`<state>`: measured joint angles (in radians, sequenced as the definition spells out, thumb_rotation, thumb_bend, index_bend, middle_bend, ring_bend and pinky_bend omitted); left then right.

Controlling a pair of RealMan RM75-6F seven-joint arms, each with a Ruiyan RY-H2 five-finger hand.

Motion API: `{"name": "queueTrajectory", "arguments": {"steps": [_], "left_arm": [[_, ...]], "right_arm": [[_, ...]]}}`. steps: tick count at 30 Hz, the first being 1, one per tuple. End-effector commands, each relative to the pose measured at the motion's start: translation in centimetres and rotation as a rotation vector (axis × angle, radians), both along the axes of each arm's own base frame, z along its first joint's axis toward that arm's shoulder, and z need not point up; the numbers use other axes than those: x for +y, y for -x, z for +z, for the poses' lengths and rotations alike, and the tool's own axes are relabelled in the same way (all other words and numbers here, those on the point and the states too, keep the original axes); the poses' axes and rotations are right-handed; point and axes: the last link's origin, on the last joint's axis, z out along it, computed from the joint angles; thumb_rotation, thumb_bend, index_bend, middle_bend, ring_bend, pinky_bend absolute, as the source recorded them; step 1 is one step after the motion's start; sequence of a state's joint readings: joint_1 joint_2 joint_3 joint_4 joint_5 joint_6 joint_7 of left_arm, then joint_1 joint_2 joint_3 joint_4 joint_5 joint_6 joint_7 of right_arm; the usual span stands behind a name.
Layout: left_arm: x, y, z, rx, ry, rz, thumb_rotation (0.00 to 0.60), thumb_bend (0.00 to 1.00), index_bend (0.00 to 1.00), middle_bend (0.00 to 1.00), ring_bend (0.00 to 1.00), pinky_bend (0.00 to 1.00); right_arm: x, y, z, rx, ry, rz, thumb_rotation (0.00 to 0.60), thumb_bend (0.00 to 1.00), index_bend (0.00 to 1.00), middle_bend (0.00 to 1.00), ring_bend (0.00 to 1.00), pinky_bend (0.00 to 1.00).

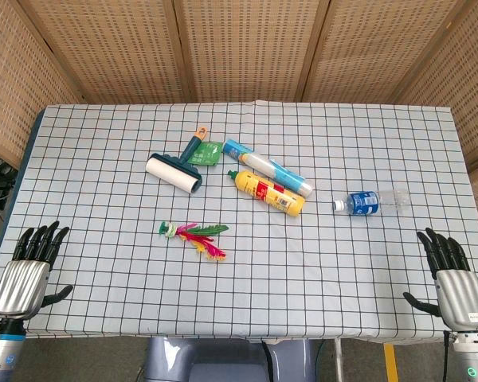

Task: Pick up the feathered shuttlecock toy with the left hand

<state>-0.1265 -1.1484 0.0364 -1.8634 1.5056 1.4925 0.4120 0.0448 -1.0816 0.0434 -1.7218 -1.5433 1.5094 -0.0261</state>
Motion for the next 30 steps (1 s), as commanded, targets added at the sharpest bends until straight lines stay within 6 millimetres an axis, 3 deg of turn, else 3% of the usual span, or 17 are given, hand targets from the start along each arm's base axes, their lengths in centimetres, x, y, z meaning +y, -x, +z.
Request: {"name": "queueTrajectory", "arguments": {"steps": [1,20,26,30], "left_arm": [[0.0,-0.1,0.0,0.001,-0.001,-0.002,0.600,0.08,0.00,0.00,0.00,0.00],[0.6,-1.0,-1.6,0.007,0.051,-0.027,0.600,0.08,0.00,0.00,0.00,0.00],[2.9,-3.4,-2.9,0.011,0.079,-0.092,0.600,0.09,0.02,0.00,0.00,0.00],[5.6,-6.0,-5.3,0.023,0.112,-0.170,0.600,0.11,0.15,0.00,0.00,0.00]], "right_arm": [[0.0,0.0,-0.1,0.000,-0.004,-0.001,0.600,0.09,0.00,0.00,0.00,0.00],[0.0,0.5,0.5,-0.012,0.006,-0.031,0.600,0.08,0.00,0.00,0.00,0.00],[-0.2,0.7,0.5,-0.011,0.005,-0.039,0.600,0.08,0.00,0.00,0.00,0.00],[-0.3,0.8,0.4,-0.012,0.004,-0.045,0.600,0.08,0.01,0.00,0.00,0.00]]}}
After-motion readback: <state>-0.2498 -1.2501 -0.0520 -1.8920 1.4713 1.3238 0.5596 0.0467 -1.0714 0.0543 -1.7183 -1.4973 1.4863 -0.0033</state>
